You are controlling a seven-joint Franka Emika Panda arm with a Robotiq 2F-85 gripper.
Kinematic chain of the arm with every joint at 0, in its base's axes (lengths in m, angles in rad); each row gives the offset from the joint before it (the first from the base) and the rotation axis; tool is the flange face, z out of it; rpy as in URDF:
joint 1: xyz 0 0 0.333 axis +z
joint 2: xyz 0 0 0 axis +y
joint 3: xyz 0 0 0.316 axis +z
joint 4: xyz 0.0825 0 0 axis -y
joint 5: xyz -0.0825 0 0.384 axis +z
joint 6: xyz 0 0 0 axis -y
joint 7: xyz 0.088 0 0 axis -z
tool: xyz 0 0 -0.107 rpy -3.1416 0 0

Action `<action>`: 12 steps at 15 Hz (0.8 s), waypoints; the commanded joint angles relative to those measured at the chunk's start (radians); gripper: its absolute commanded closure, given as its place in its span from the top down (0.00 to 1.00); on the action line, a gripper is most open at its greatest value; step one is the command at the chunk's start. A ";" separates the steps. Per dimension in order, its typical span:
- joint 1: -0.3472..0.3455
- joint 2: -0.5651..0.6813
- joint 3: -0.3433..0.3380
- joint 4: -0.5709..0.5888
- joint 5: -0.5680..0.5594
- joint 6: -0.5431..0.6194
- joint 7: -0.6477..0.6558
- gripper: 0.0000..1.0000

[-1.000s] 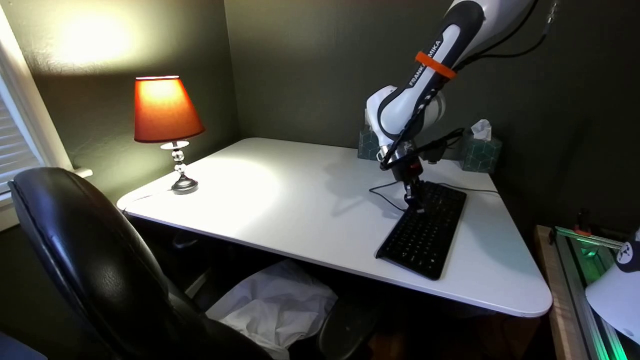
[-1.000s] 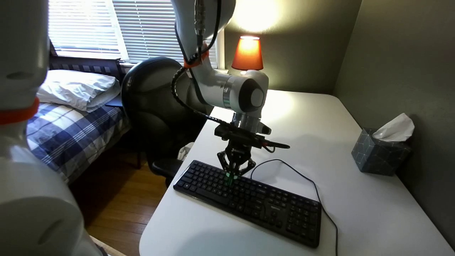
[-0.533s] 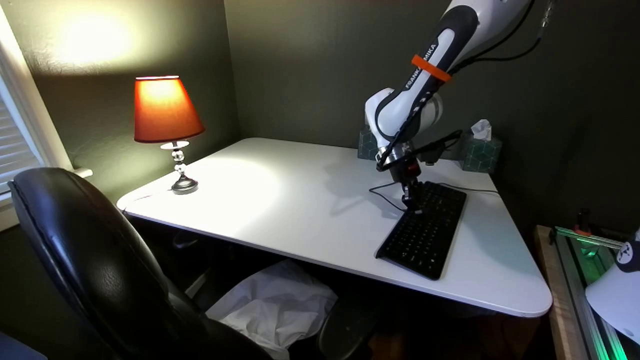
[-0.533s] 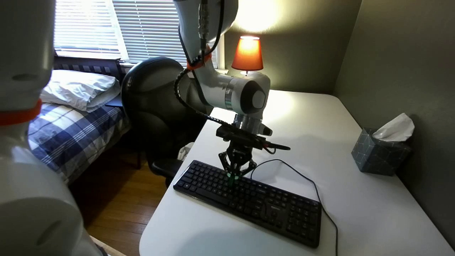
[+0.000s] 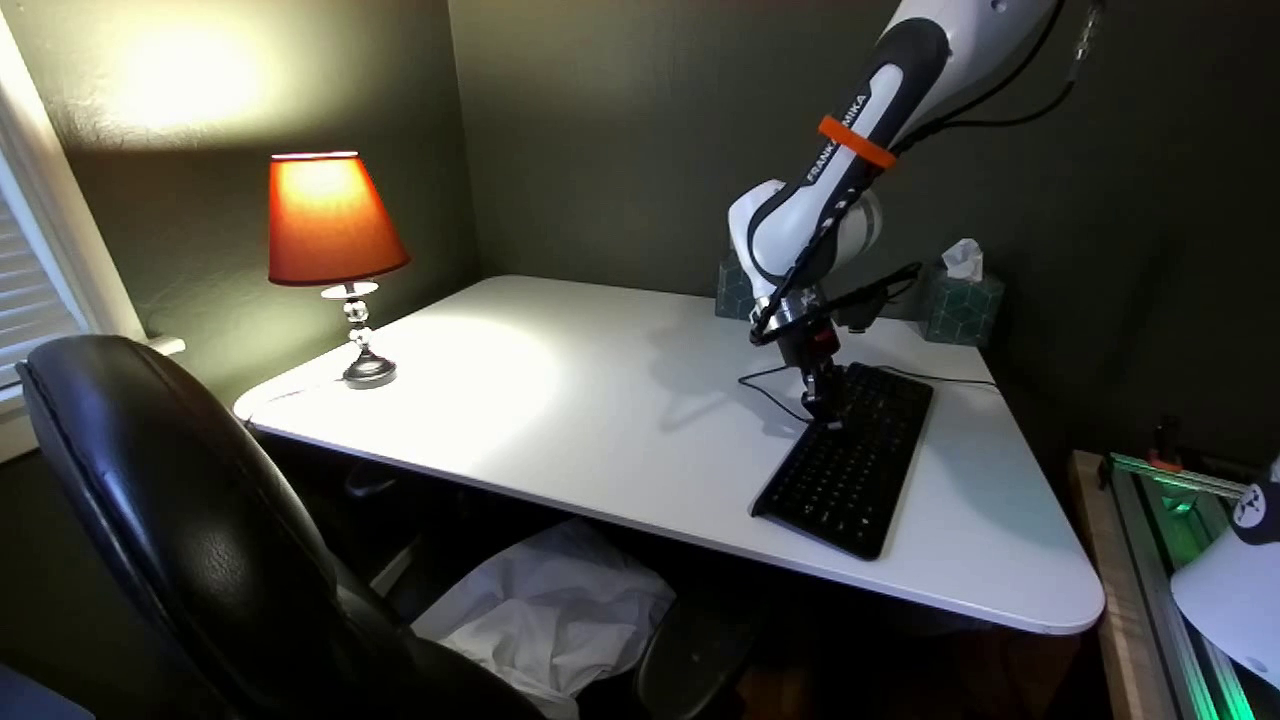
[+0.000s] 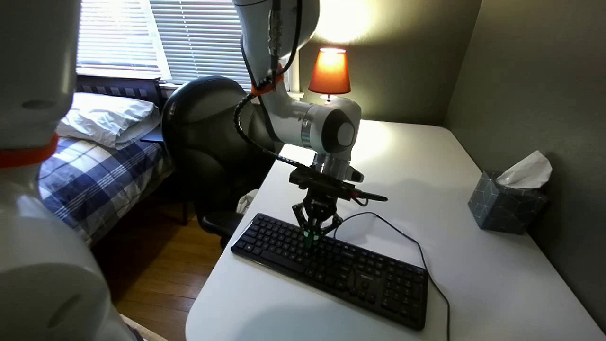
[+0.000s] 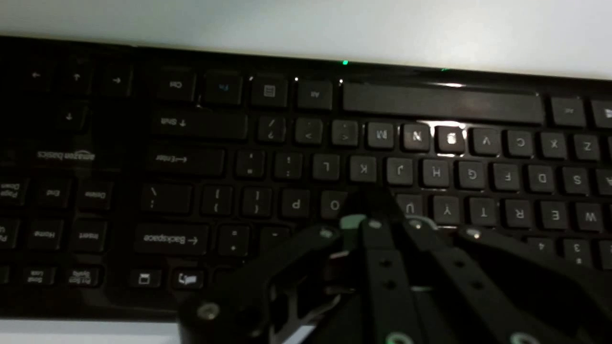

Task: Press the button on the keyboard

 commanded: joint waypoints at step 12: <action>-0.012 -0.021 0.008 -0.022 0.013 0.026 0.013 0.00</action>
